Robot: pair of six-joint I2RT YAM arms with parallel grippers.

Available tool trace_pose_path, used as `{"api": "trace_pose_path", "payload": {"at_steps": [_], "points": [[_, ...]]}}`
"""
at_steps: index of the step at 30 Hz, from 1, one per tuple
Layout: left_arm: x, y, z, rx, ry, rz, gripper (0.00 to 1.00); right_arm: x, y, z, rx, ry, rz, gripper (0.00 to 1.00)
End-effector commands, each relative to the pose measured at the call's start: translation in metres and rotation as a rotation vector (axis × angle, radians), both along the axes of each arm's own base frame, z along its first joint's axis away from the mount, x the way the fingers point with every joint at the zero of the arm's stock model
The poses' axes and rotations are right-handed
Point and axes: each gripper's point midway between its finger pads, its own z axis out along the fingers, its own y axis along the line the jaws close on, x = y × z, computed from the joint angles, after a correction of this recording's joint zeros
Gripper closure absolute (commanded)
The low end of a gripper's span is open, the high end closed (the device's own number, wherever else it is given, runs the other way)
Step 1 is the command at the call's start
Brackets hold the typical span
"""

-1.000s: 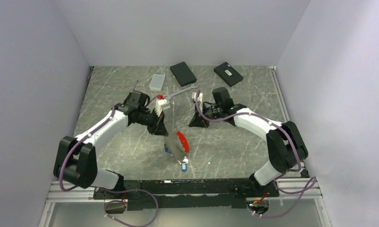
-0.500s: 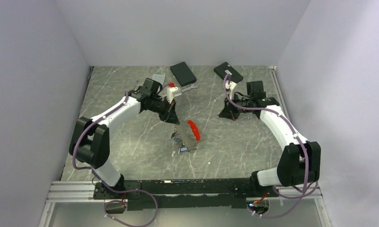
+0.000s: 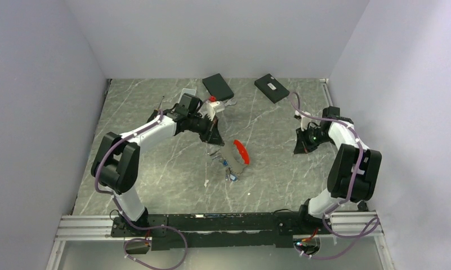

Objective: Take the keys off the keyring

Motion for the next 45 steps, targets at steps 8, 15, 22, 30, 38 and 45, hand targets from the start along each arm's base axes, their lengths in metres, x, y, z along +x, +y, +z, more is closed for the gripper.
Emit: {"api": "trace_pose_path", "payload": {"at_steps": [8,15,22,30,38,45], "points": [[0.042,-0.027,0.011,-0.088,0.014,0.094,1.0,0.008,0.023,-0.009,0.088,0.055,0.038,1.0],[0.068,-0.039,-0.017,-0.081,0.042,0.149,1.0,0.022,0.036,-0.023,0.07,0.084,0.052,1.0],[0.08,-0.033,-0.038,-0.038,0.047,0.198,1.0,0.035,0.074,-0.024,0.063,0.065,0.105,1.0],[0.089,-0.012,-0.07,0.058,0.043,0.252,1.0,0.048,0.096,-0.043,0.068,0.106,0.118,0.98],[0.089,-0.004,-0.088,0.085,0.088,0.261,1.0,0.049,0.11,-0.043,0.117,0.135,0.115,0.86],[0.085,-0.001,-0.096,0.103,0.099,0.251,0.95,0.039,0.117,-0.032,0.133,0.134,0.152,0.73]]}}
